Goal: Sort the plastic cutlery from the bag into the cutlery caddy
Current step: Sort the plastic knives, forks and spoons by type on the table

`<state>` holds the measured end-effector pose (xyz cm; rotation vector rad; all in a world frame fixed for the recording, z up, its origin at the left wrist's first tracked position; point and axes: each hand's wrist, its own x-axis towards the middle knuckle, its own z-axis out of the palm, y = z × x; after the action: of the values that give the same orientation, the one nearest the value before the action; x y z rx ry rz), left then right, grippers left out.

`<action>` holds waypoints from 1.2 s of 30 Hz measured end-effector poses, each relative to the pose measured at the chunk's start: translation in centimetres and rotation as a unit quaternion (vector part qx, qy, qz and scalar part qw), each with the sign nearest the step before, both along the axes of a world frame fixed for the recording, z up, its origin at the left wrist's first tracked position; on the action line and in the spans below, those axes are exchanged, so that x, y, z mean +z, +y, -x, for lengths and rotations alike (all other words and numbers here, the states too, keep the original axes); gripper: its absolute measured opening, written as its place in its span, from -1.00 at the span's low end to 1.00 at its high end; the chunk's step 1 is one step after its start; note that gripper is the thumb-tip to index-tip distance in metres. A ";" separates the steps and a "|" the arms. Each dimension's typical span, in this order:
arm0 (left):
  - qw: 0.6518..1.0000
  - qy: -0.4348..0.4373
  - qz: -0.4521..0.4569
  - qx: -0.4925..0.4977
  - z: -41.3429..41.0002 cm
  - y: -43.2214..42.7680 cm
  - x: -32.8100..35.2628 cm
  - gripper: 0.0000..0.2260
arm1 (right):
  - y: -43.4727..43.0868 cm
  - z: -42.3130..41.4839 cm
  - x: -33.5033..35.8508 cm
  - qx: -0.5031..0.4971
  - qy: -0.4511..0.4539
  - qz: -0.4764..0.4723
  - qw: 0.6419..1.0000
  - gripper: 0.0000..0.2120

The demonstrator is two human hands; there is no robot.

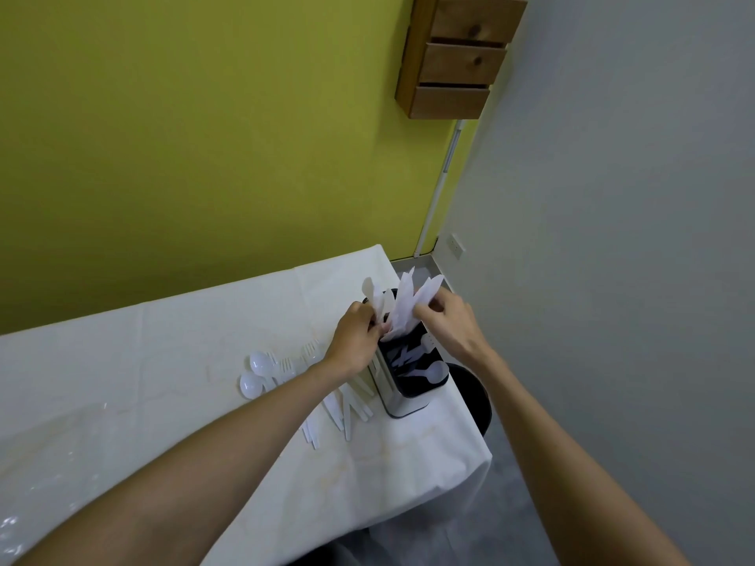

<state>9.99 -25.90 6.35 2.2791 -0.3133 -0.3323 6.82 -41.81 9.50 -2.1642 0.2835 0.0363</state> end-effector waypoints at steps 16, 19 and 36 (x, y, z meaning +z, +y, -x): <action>0.997 -0.011 0.053 0.062 0.2 0.5 0.8 -0.72 | 0.1 -0.9 -2.3 -0.057 -0.126 0.059 0.989 -0.75; 0.996 -0.022 0.056 0.066 0.1 0.5 0.8 -0.70 | 0.5 -0.8 -2.1 -0.059 -0.134 0.057 0.988 -0.74; 0.992 -0.079 0.094 0.029 1.3 1.5 -2.3 -0.79 | 1.1 0.9 -3.5 0.074 -0.112 0.158 0.978 -0.51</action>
<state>8.66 -24.36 4.07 2.1275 -0.3438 -0.0873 5.97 -40.71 6.03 -2.4751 -0.0054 -0.1784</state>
